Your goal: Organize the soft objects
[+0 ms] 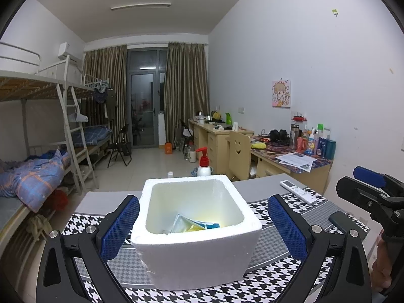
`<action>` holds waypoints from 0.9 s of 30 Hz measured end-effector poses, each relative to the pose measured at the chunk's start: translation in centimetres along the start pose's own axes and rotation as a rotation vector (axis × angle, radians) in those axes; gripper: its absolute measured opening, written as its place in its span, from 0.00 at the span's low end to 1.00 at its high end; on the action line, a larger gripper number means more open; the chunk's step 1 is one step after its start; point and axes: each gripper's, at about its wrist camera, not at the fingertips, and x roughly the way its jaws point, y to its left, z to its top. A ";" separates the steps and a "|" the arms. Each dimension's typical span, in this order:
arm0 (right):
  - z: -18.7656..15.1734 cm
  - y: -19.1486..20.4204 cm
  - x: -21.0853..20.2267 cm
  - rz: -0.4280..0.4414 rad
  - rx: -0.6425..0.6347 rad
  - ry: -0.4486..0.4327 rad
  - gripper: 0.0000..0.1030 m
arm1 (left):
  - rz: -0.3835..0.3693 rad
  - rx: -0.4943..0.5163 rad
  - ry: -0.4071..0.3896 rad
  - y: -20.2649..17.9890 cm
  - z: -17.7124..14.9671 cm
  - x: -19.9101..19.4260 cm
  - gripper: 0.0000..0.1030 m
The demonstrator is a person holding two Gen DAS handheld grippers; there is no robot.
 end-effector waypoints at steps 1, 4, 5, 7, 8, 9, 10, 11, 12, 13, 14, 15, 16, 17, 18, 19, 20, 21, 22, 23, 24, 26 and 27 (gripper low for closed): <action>0.0 -0.1 0.0 0.001 0.000 -0.001 0.99 | 0.002 0.001 -0.004 0.0 0.0 -0.2 0.99; -0.3 0.0 -0.3 0.007 0.002 -0.002 0.99 | 0.000 -0.002 -0.006 -0.1 -0.4 -0.7 0.99; -0.5 0.1 -0.4 0.011 0.002 -0.003 0.99 | 0.000 -0.004 -0.007 0.0 -0.6 -1.0 0.99; -0.8 0.2 -0.7 0.020 -0.001 -0.005 0.99 | 0.003 -0.005 -0.011 0.0 -0.8 -1.2 0.99; -1.0 0.3 -0.8 0.023 -0.006 -0.007 0.99 | 0.005 -0.005 -0.017 -0.1 -1.0 -1.6 0.99; -1.2 0.5 -1.0 0.025 -0.011 -0.008 0.99 | 0.007 -0.006 -0.021 -0.1 -1.1 -1.8 0.99; -1.4 0.7 -1.1 0.027 -0.015 -0.010 0.99 | 0.010 -0.007 -0.026 -0.1 -1.3 -2.1 0.99; -1.6 0.9 -1.3 0.032 -0.020 -0.012 0.99 | 0.013 -0.008 -0.029 -0.1 -1.4 -2.3 0.99; -1.7 1.0 -1.5 0.032 -0.023 -0.013 0.99 | 0.020 -0.008 -0.032 -0.1 -1.5 -2.6 0.99; -1.9 1.2 -1.6 0.032 -0.025 -0.015 0.99 | 0.026 -0.006 -0.034 -0.2 -1.7 -2.8 0.99; -2.0 1.3 -1.8 0.034 -0.027 -0.020 0.99 | 0.032 0.001 -0.038 -0.2 -1.8 -3.0 0.99; -2.2 1.5 -1.9 0.032 -0.030 -0.024 0.99 | 0.037 0.002 -0.041 -0.2 -1.9 -3.2 0.99; -2.4 1.6 -2.1 0.025 -0.033 -0.027 0.99 | 0.040 -0.002 -0.042 -0.1 -2.0 -3.4 0.99; -2.7 1.7 -2.2 0.019 -0.035 -0.031 0.99 | 0.040 -0.011 -0.047 0.0 -2.2 -3.7 0.99; -2.9 1.8 -2.3 0.017 -0.036 -0.036 0.99 | 0.039 -0.014 -0.050 0.1 -2.3 -3.9 0.99; -3.2 2.0 -2.4 0.016 -0.037 -0.037 0.99 | 0.042 -0.016 -0.051 0.1 -2.5 -4.1 0.99; -3.4 2.0 -2.5 0.013 -0.036 -0.039 0.99 | 0.044 -0.015 -0.052 0.1 -2.6 -4.2 0.99; -3.5 2.2 -2.6 0.014 -0.034 -0.042 0.99 | 0.045 -0.012 -0.054 0.1 -2.8 -4.3 0.99; -3.7 2.3 -2.7 0.015 -0.032 -0.044 0.99 | 0.044 -0.011 -0.056 0.0 -2.8 -4.4 0.99; -3.8 2.3 -2.8 0.016 -0.029 -0.045 0.99 | 0.042 -0.009 -0.060 0.0 -2.9 -4.5 0.99; -3.9 2.4 -3.0 0.020 -0.029 -0.045 0.99 | 0.043 -0.009 -0.062 -0.1 -3.1 -4.6 0.99; -4.0 2.5 -3.1 0.021 -0.029 -0.047 0.99 | 0.042 -0.007 -0.057 0.0 -3.4 -4.8 0.99; -4.0 2.4 -3.2 0.021 -0.029 -0.048 0.99 | 0.044 -0.007 -0.052 -0.1 -3.5 -4.9 0.99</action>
